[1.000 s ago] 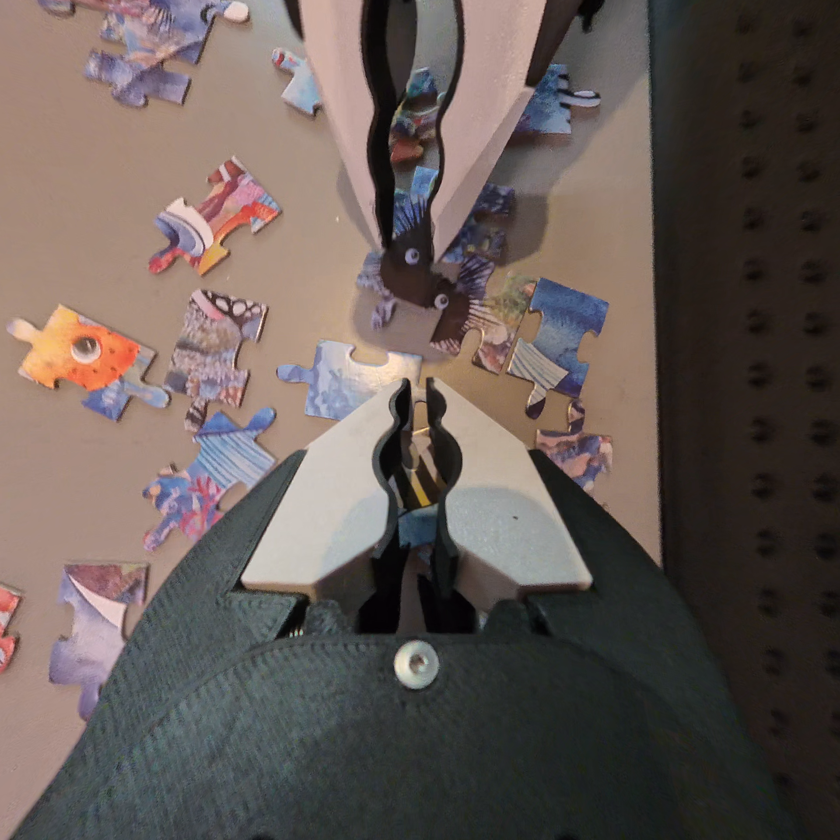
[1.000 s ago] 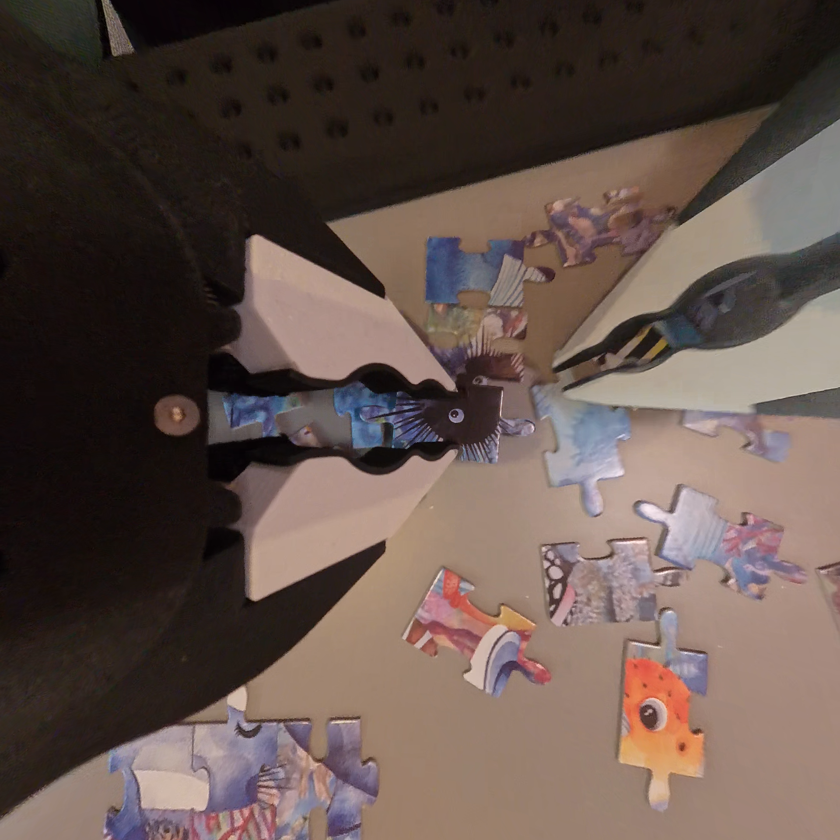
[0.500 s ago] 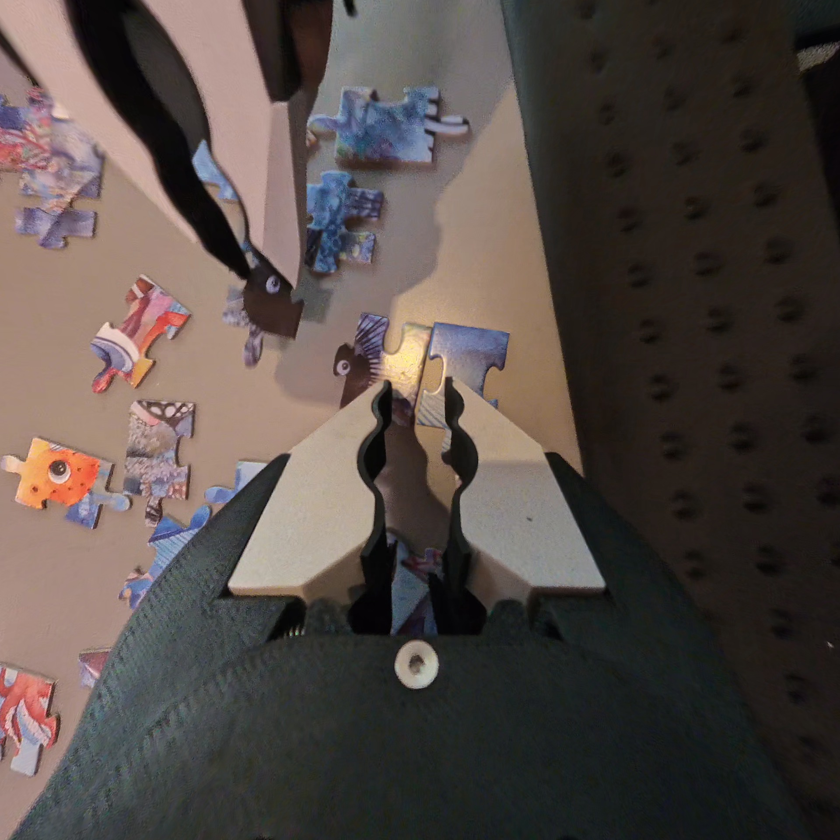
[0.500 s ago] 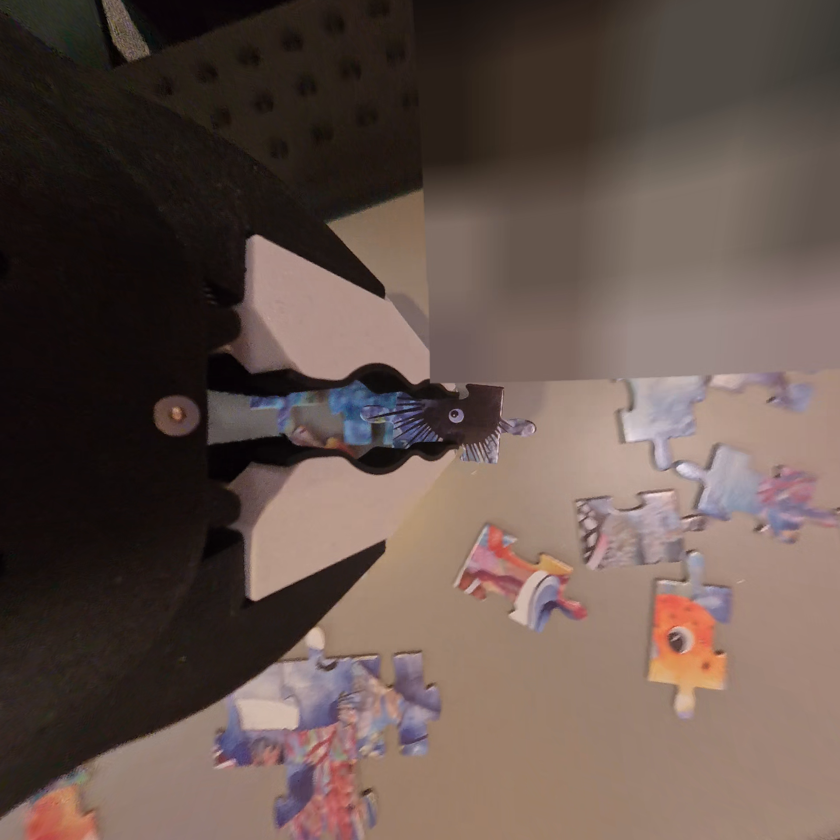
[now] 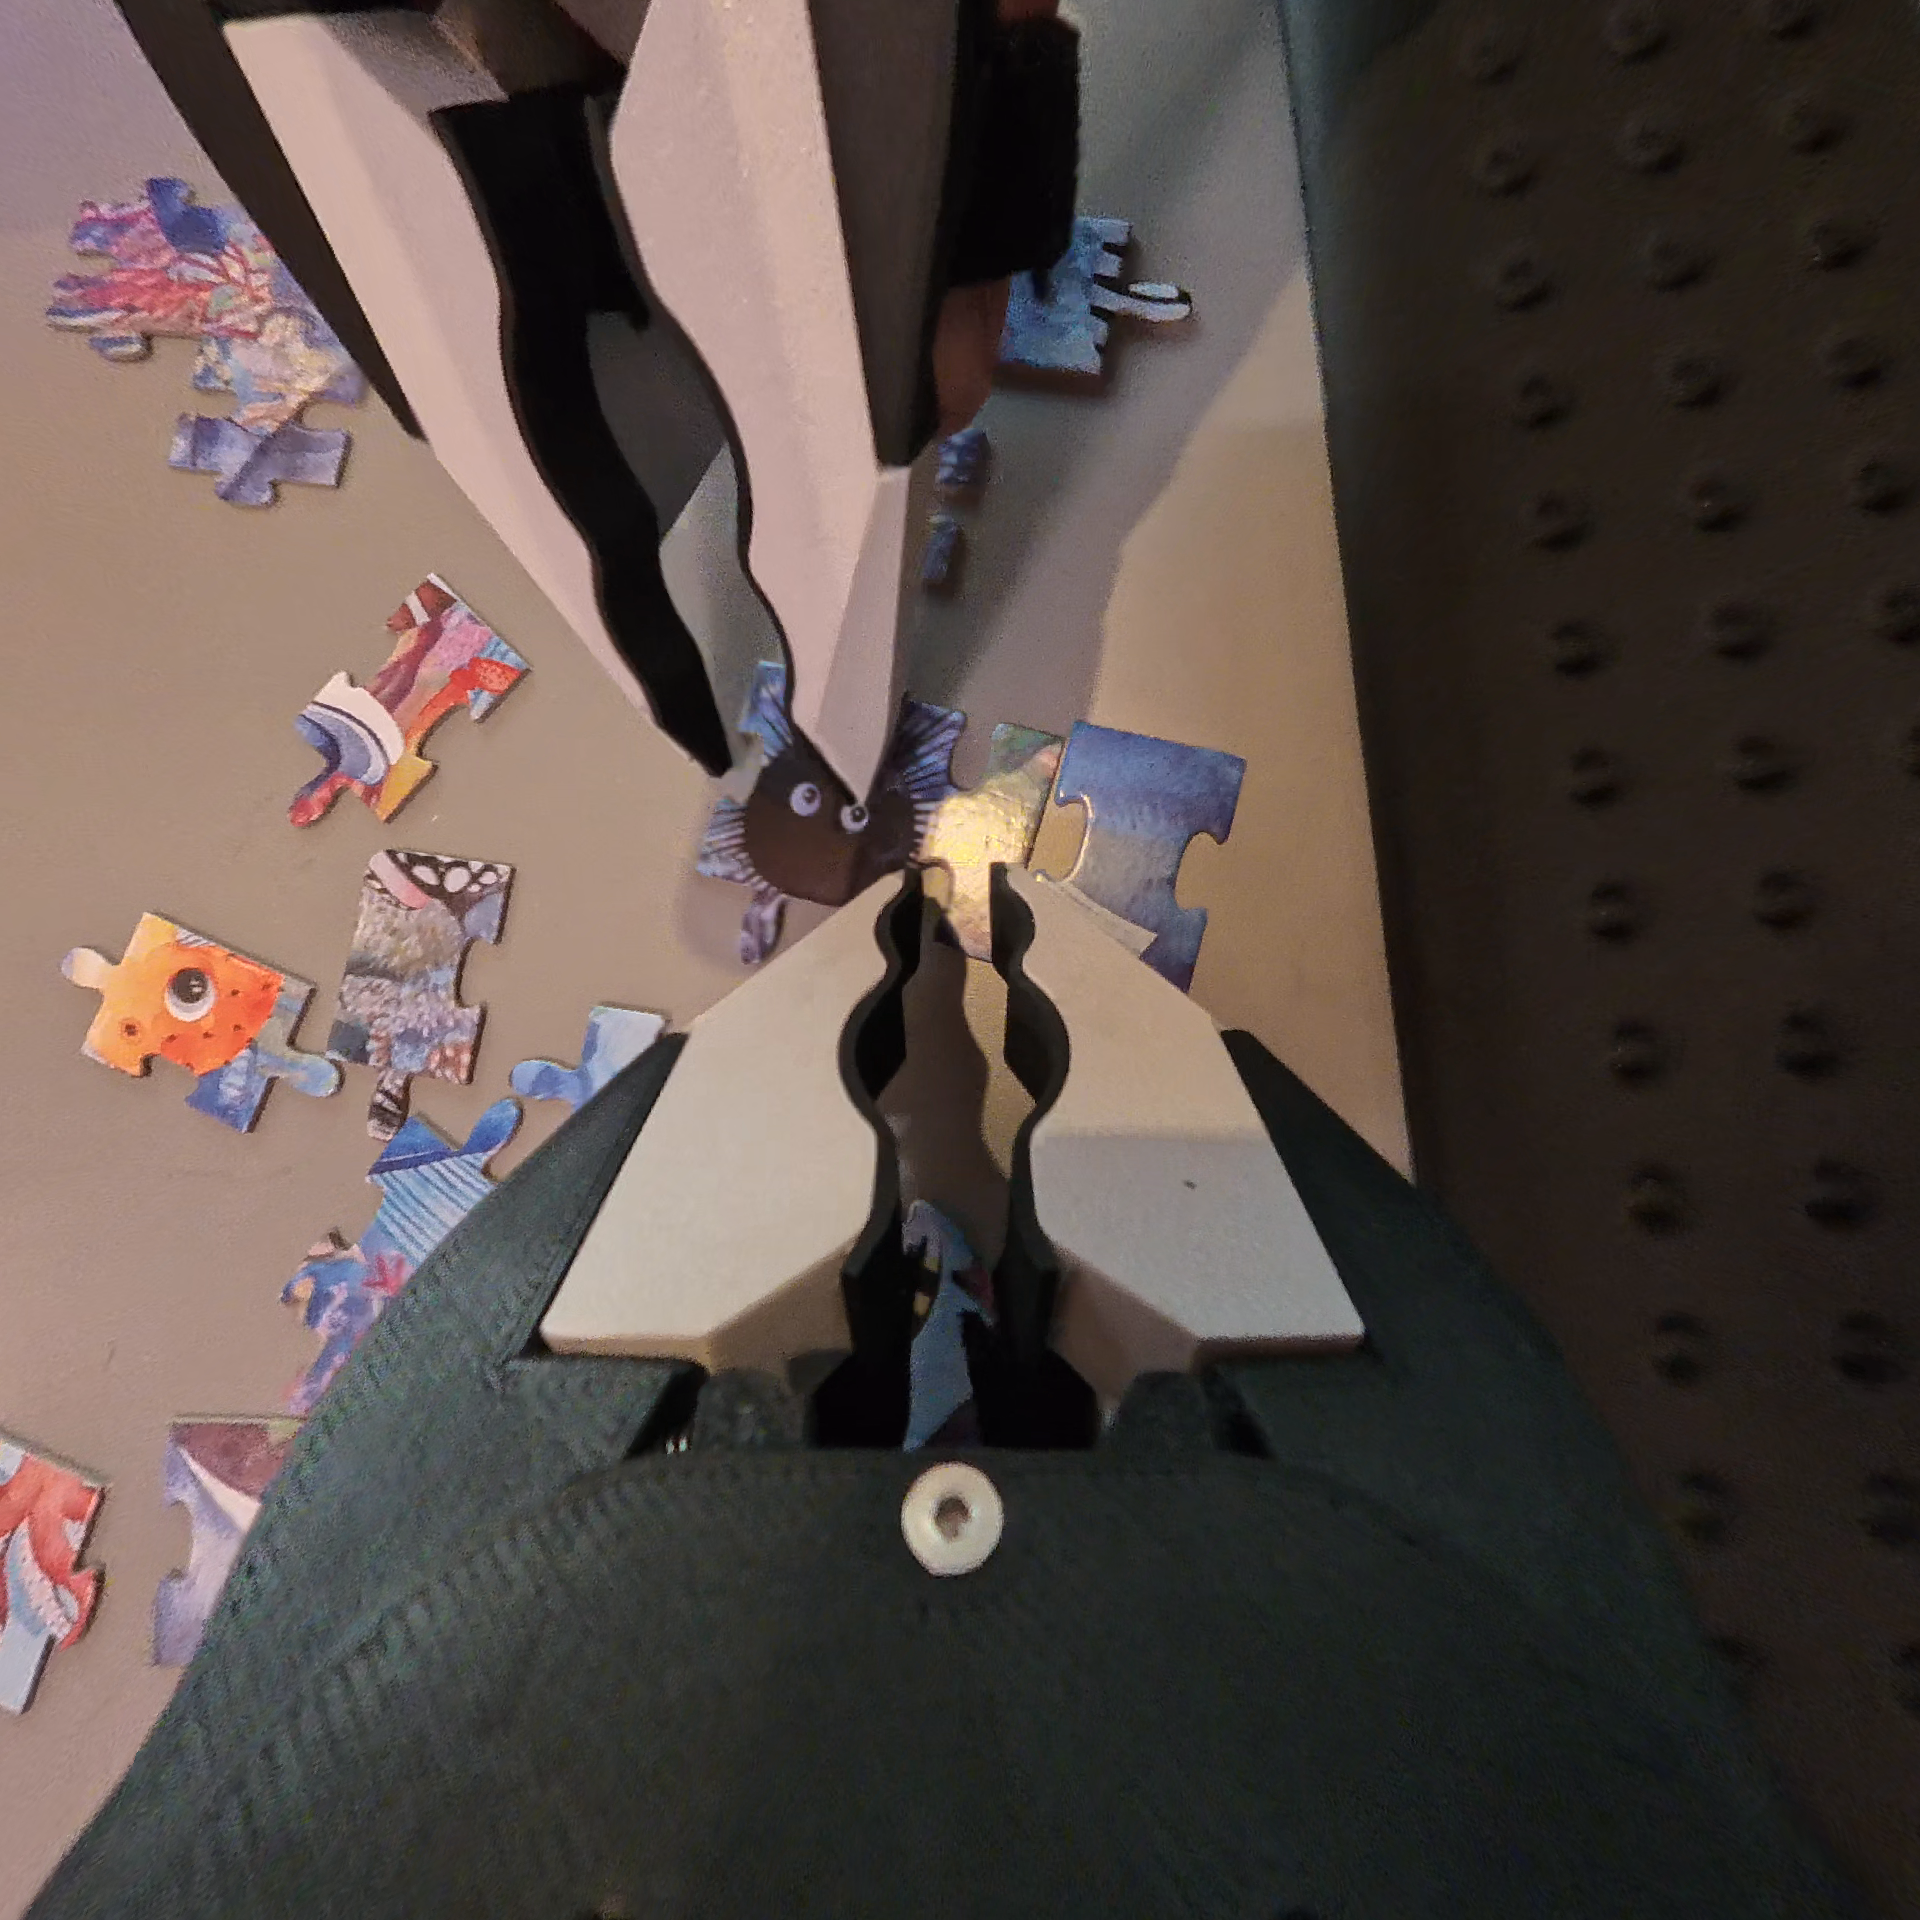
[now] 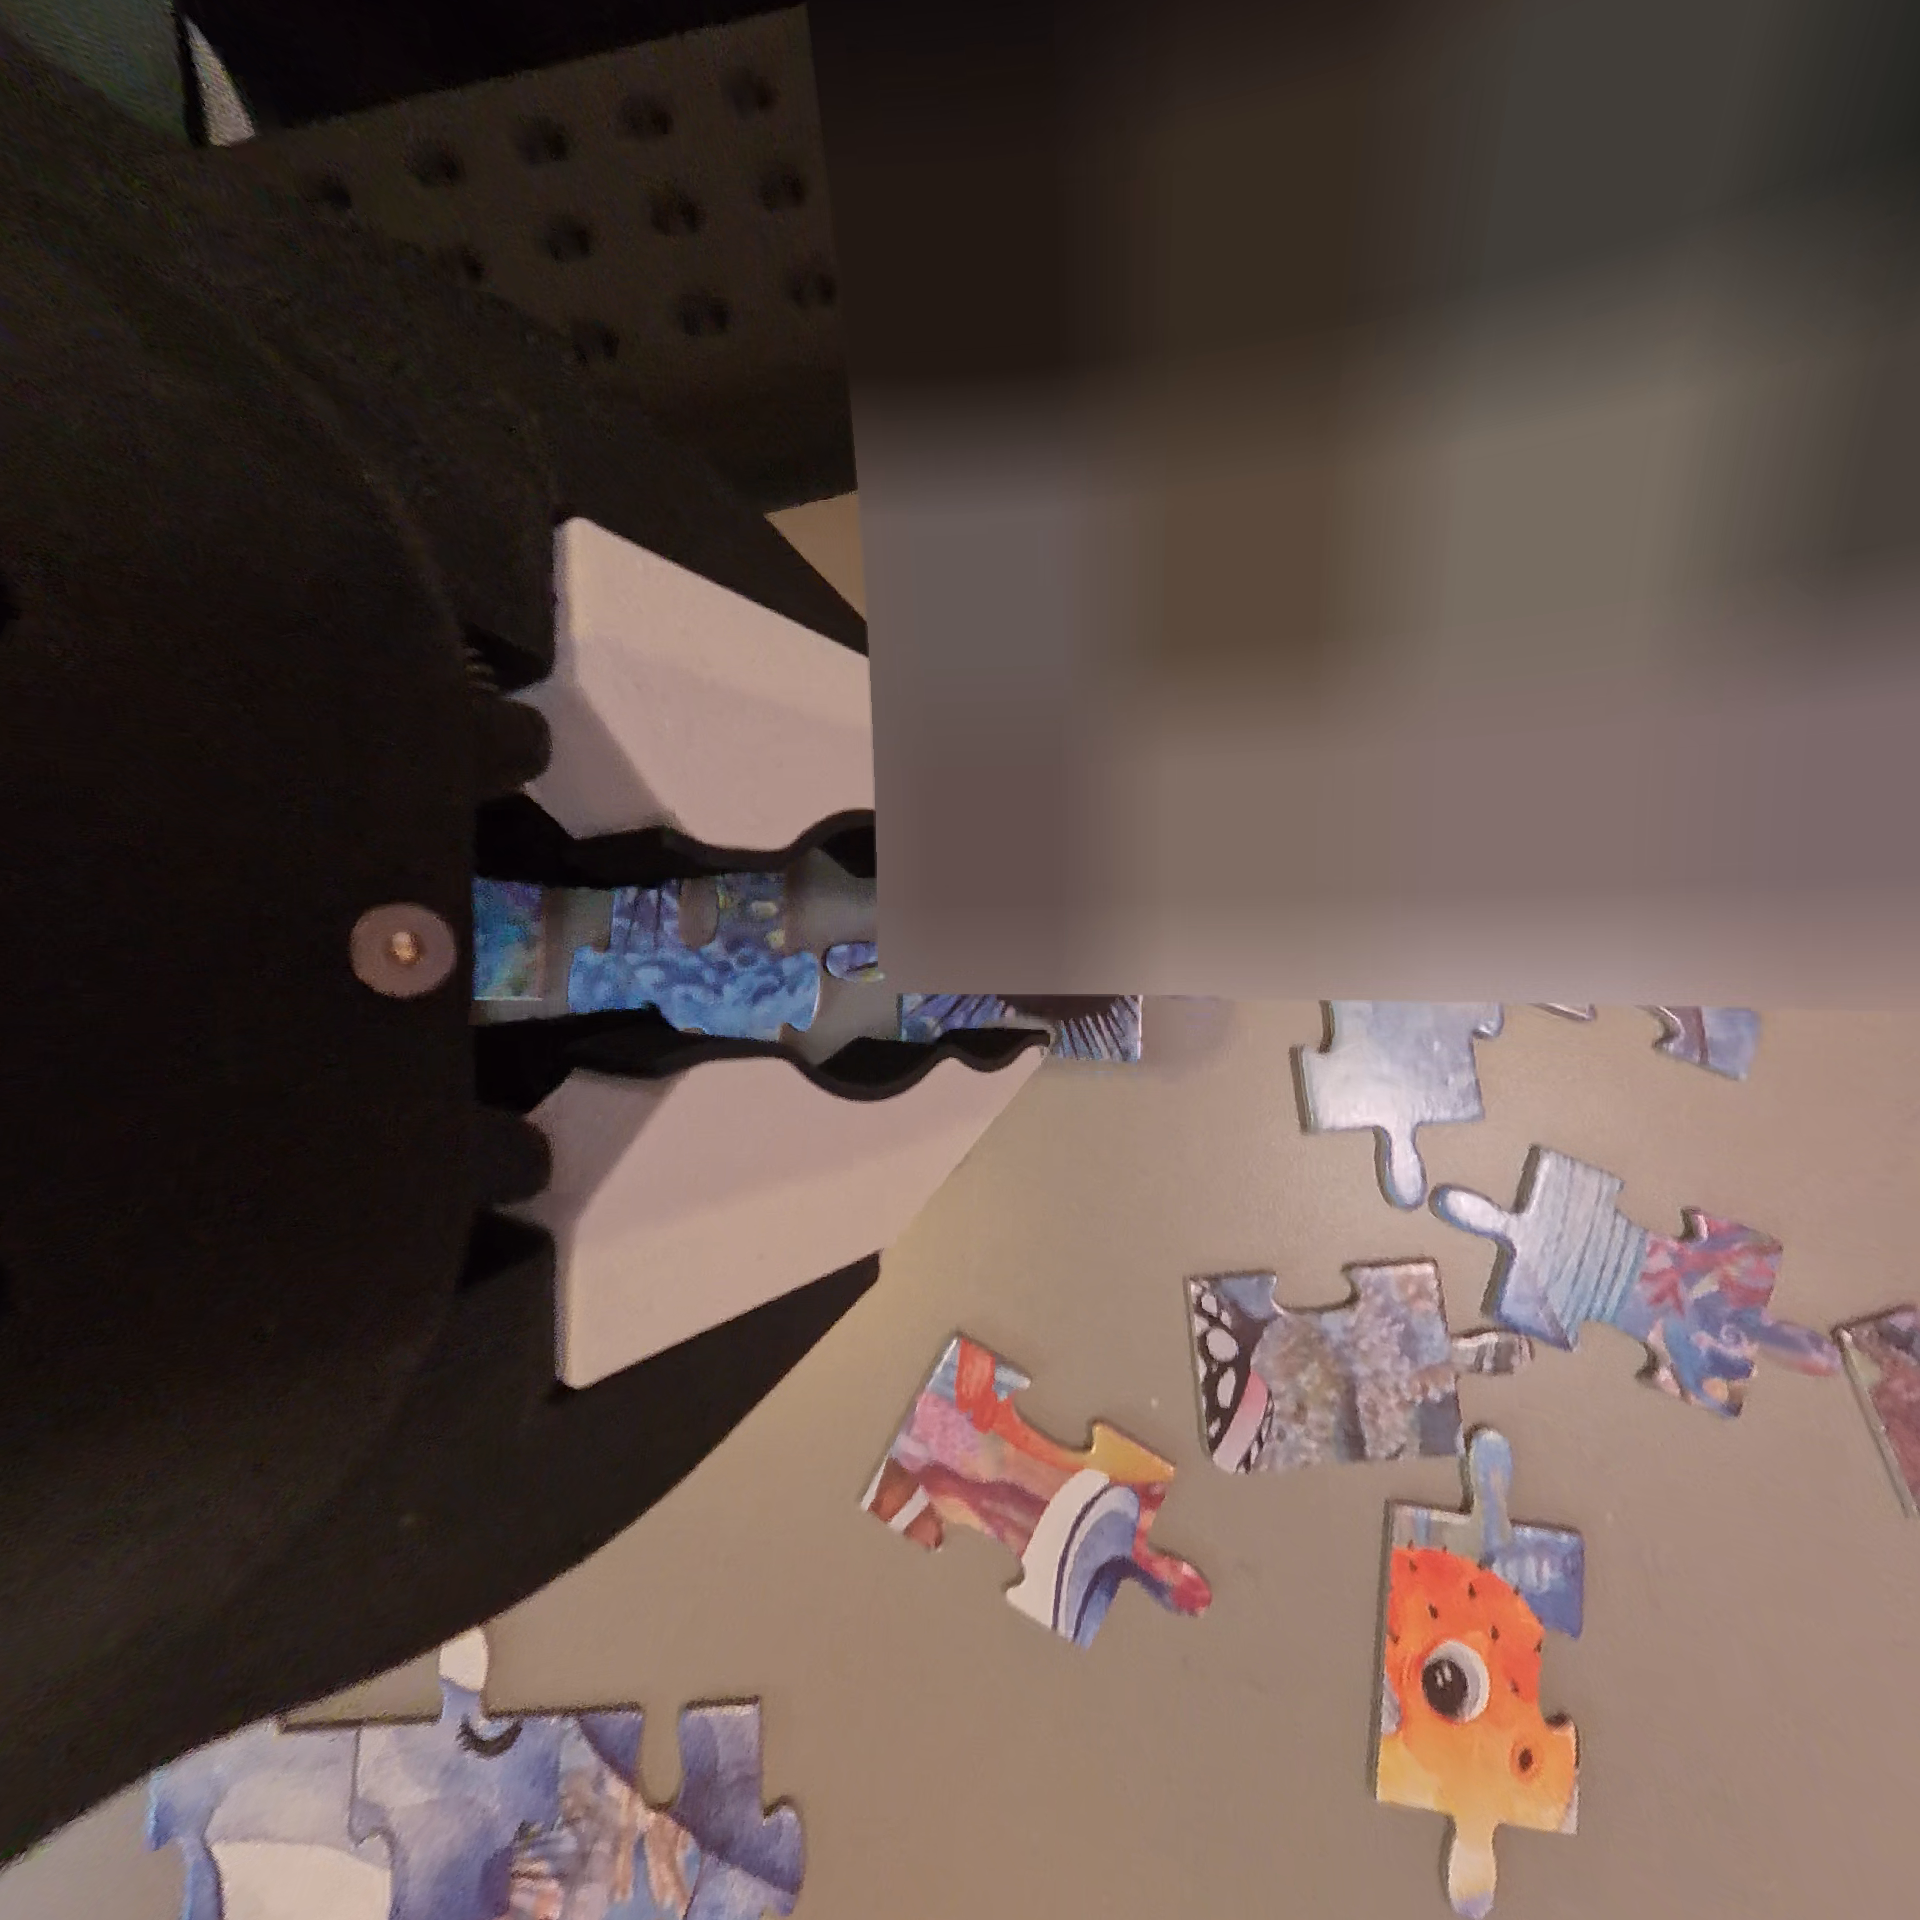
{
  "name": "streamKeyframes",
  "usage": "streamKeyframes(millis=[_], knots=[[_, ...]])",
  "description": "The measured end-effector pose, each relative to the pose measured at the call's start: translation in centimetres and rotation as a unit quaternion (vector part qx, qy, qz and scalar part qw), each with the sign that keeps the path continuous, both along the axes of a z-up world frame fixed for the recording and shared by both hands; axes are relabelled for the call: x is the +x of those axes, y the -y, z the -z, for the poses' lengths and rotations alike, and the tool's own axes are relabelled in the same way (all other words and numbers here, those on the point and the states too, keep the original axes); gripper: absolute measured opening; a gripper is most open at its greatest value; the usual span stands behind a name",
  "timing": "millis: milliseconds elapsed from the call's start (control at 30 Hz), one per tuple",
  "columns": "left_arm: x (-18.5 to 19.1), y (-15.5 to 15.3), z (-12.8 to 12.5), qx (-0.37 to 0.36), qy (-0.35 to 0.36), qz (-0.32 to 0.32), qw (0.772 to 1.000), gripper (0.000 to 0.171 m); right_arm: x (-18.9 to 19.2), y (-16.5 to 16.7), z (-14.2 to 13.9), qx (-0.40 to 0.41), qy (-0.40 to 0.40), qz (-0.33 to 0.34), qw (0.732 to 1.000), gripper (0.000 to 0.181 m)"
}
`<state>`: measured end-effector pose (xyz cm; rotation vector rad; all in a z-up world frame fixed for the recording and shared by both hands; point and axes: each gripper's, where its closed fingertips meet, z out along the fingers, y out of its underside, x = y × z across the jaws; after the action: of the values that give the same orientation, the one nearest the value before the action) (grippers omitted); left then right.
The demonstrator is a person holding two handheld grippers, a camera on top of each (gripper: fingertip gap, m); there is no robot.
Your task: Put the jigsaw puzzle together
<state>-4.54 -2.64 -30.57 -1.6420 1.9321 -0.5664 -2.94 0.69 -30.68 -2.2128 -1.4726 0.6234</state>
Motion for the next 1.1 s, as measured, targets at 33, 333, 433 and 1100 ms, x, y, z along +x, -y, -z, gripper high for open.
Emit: streamKeyframes(millis=[33, 333, 433, 1100], knots=[[0.1, -0.1, -0.3, 0.003, 0.007, 0.0, 1.0, 0.013, 0.1, -0.3, -0.2, 0.008, -0.003, 0.006, 1.0, 0.025], [0.4, -1.0, 0.2, 0.029, -0.003, -0.003, 1.0, 0.017, 0.8, 0.9, 0.2, 0.017, 0.018, -0.027, 0.999, 0.0], [0.5, -1.0, 0.3, 0.022, -0.006, 0.0, 1.0, 0.013, 0.7, 0.7, 0.3, 0.021, 0.016, -0.028, 0.999, 0.0], [-1.5, -2.3, -0.9, -0.008, -0.016, -0.039, 0.999, 0.034, 0.3, 1.2, 0.4, 0.038, 0.033, -0.063, 0.997, 0.0]])
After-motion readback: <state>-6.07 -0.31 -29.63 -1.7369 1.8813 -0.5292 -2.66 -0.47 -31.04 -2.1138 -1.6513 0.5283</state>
